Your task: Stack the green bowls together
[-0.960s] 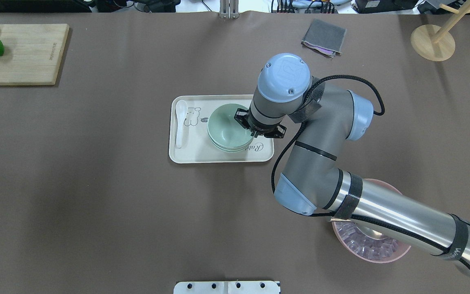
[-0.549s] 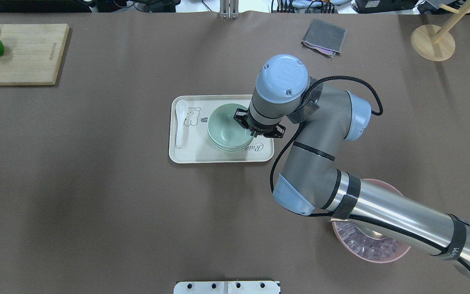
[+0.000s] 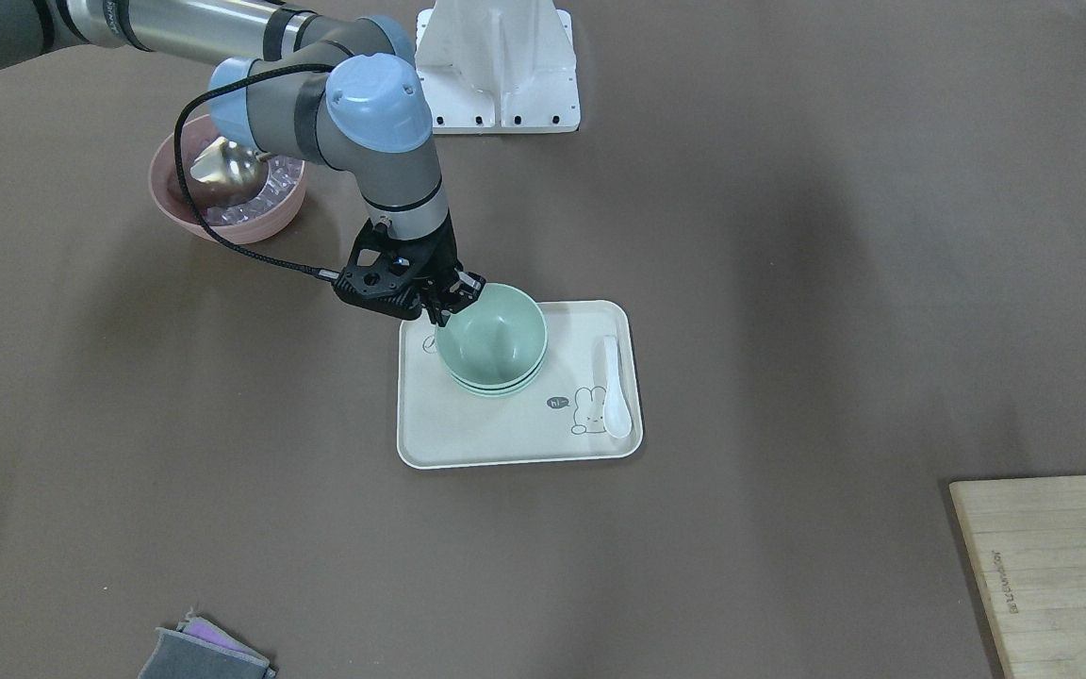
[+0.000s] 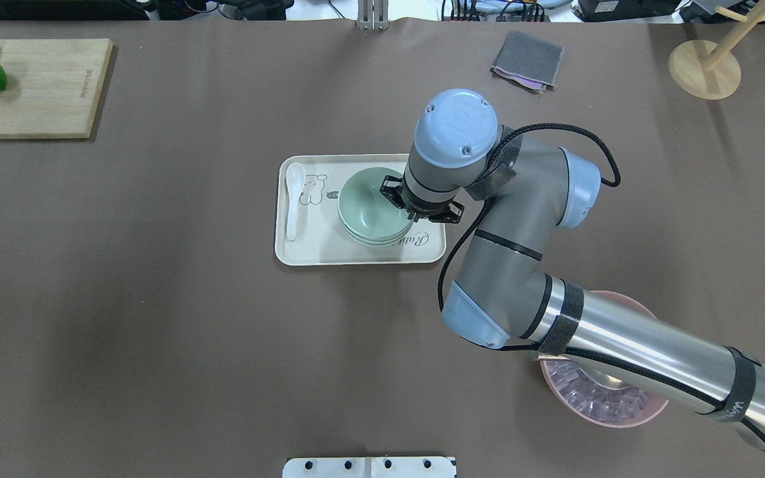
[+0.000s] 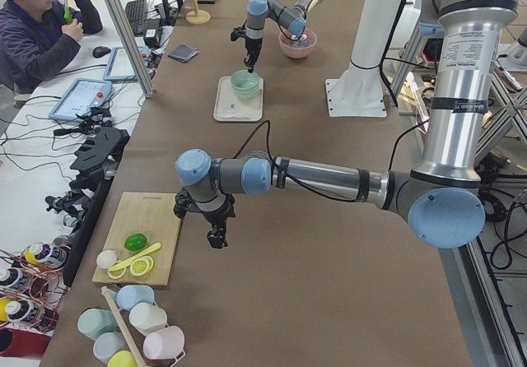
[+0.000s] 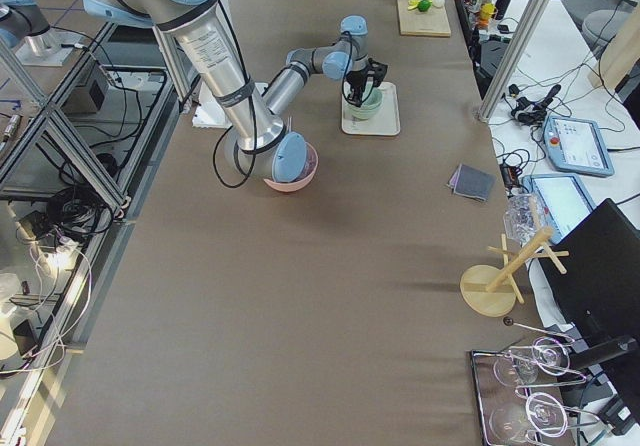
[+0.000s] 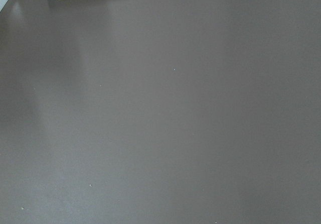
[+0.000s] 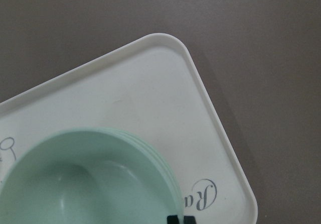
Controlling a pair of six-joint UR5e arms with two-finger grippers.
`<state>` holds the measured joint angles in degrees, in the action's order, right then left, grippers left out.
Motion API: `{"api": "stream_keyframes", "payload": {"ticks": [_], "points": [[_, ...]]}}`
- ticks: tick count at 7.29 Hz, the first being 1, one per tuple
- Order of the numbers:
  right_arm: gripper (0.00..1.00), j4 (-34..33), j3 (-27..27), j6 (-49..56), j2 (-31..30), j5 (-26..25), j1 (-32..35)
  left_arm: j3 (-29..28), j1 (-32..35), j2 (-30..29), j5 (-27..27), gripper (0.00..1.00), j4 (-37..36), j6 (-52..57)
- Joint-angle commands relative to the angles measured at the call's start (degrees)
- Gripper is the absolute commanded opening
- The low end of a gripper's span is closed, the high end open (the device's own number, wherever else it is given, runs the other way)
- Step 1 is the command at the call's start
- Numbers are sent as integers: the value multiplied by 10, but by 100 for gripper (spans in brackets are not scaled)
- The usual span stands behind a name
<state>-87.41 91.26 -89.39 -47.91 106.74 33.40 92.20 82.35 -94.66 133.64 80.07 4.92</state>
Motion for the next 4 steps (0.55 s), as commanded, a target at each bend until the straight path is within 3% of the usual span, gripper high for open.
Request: {"api": "stream_keyframes", "payload": {"ticks": [1,2,4], "points": [[0,14,-9,0,0,0,0,0,0,0,0,99,0,0],[0,20,-9,2,0,0,0,0,-1,0,0,99,0,0],[100,23,-10,46,0,0,0,0,-1,0,0,99,0,0]]}}
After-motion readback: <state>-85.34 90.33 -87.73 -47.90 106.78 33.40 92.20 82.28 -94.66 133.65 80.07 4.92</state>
